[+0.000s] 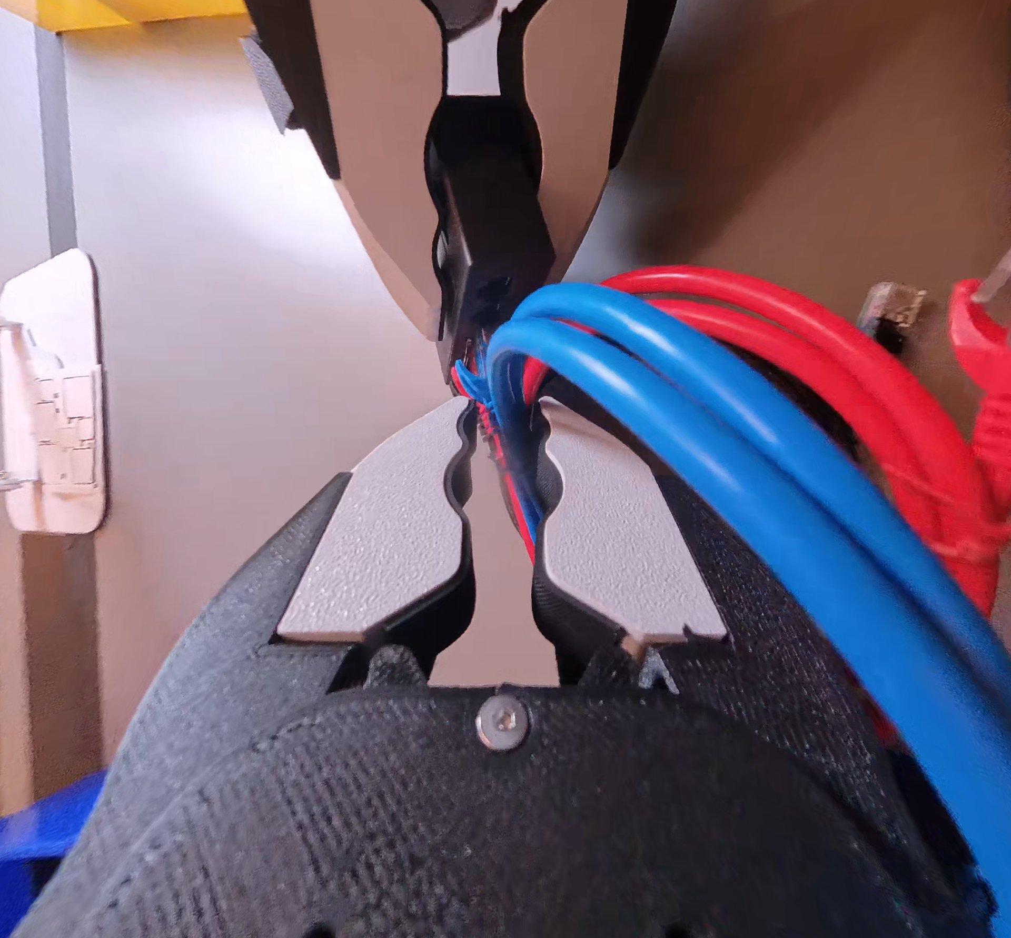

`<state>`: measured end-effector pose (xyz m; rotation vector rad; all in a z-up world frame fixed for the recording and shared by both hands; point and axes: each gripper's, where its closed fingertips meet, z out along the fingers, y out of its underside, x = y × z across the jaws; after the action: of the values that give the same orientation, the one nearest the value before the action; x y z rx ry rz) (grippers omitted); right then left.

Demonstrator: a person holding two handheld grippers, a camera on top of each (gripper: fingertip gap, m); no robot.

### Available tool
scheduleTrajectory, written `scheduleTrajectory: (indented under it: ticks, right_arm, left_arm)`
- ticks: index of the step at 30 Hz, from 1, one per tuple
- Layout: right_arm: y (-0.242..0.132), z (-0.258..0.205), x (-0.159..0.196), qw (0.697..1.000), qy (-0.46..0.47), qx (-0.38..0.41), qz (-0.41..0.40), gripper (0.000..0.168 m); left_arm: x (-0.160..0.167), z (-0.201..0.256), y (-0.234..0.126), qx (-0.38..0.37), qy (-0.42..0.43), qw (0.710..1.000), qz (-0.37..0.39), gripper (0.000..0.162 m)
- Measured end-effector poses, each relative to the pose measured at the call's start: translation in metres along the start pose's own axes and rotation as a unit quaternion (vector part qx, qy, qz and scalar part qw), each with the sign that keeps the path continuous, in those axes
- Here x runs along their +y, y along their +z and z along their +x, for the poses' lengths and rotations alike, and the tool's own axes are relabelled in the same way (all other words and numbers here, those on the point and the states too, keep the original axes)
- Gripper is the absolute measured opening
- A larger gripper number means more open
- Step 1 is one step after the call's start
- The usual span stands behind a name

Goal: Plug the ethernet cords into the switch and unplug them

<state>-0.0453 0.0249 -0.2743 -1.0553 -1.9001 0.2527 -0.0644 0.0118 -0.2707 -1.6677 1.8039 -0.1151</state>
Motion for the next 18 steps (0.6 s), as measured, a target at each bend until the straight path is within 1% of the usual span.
scheduleTrajectory:
  ticks: [4,5,7,9,12,15,18]
  right_arm:
    - [0.000,0.000,0.000,1.000,0.003,-0.003,0.001,0.030]
    - [0.000,0.000,0.000,1.000,0.004,-0.003,0.001,0.030]
    - [0.000,0.000,0.000,1.000,0.000,-0.004,-0.001,0.030]
    - [0.001,0.000,0.000,1.000,0.001,-0.003,-0.004,0.030]
    - [0.001,0.001,0.001,1.000,0.002,-0.002,-0.009,0.030]
    - [0.001,0.001,0.002,1.000,0.006,-0.002,-0.011,0.030]
    - [0.001,0.000,0.000,1.000,0.005,-0.002,-0.005,0.030]
  left_arm:
    - [-0.002,-0.003,-0.008,0.040,-0.074,0.995,0.055,0.021]
    - [-0.001,-0.004,-0.008,0.042,-0.080,0.994,0.059,0.021]
    - [-0.001,-0.002,-0.007,0.051,-0.087,0.993,0.062,0.018]
    - [-0.001,-0.004,-0.006,0.047,-0.093,0.993,0.063,0.019]
    - [0.000,-0.007,-0.004,0.022,-0.075,0.996,0.048,0.022]
    - [-0.001,-0.010,-0.002,-0.007,-0.051,0.998,0.028,0.020]
    - [-0.009,-0.011,0.002,-0.039,-0.024,0.999,0.028,0.020]
